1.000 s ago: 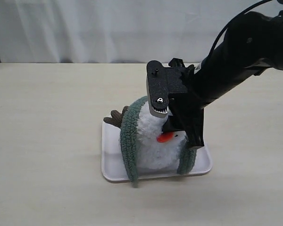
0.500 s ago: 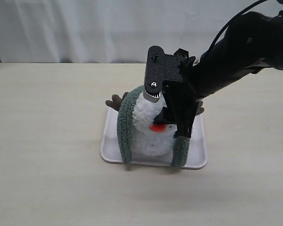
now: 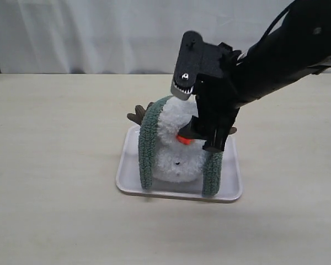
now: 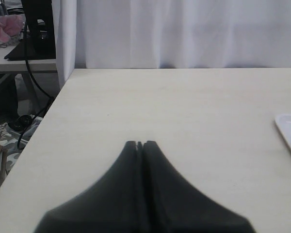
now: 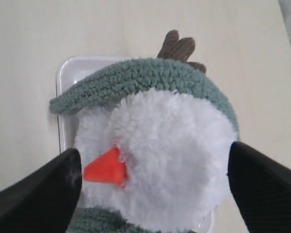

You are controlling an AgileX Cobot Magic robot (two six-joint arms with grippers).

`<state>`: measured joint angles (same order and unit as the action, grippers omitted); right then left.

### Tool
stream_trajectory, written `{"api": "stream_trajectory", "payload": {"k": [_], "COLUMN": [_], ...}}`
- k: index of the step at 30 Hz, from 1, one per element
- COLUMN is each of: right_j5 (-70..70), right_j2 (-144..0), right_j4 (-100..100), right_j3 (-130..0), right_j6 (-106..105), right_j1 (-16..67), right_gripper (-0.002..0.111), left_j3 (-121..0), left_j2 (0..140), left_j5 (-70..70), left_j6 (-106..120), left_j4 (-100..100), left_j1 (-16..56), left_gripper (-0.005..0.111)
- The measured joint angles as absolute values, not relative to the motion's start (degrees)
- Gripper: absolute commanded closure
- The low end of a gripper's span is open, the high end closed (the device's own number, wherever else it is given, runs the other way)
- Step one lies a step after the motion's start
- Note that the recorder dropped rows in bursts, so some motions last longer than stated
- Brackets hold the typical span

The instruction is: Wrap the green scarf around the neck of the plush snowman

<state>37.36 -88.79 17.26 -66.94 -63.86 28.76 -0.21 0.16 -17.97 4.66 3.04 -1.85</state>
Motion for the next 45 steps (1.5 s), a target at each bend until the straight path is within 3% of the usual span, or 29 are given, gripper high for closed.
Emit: {"api": "stream_trajectory", "payload": {"k": [2, 4, 11, 17, 22, 26, 32, 45], "right_j5": [37.4, 37.4, 42.5, 50.7, 52.7, 54.1, 58.0, 47.1], "right_j2": [-86.4, -84.3, -78.9, -77.2, -76.7, -79.0, -89.3, -107.6], "right_j4": [17.3, 17.3, 17.3, 13.6, -2.6, -11.2, -12.4, -21.4], "right_j3": [-66.9, -66.9, -66.9, -66.9, -68.6, -73.4, -84.4, -91.0], "right_j6": [-60.0, -54.8, -38.5, -32.4, -15.8, 0.4, 8.9, 18.2], "right_j1": [28.8, 28.8, 28.8, 28.8, 33.6, 38.9, 39.6, 39.6], "right_gripper": [0.033, 0.043, 0.104, 0.104, 0.104, 0.104, 0.104, 0.104], "left_j3": [-0.2, -0.2, -0.2, -0.2, -0.2, -0.2, -0.2, -0.2], "left_j2": [0.2, 0.2, 0.2, 0.2, 0.2, 0.2, 0.2, 0.2], "left_j5": [-18.0, -18.0, -18.0, -18.0, -18.0, -18.0, -18.0, -18.0], "left_j6": [4.7, 4.7, 4.7, 4.7, 4.7, 4.7, 4.7, 4.7], "left_j4": [3.0, 3.0, 3.0, 3.0, 3.0, 3.0, 3.0, 3.0], "left_j1": [-1.9, -1.9, -1.9, -1.9, -1.9, -1.9, -1.9, -1.9], "left_gripper": [0.107, 0.107, 0.107, 0.107, 0.107, 0.107, 0.107, 0.107]}}
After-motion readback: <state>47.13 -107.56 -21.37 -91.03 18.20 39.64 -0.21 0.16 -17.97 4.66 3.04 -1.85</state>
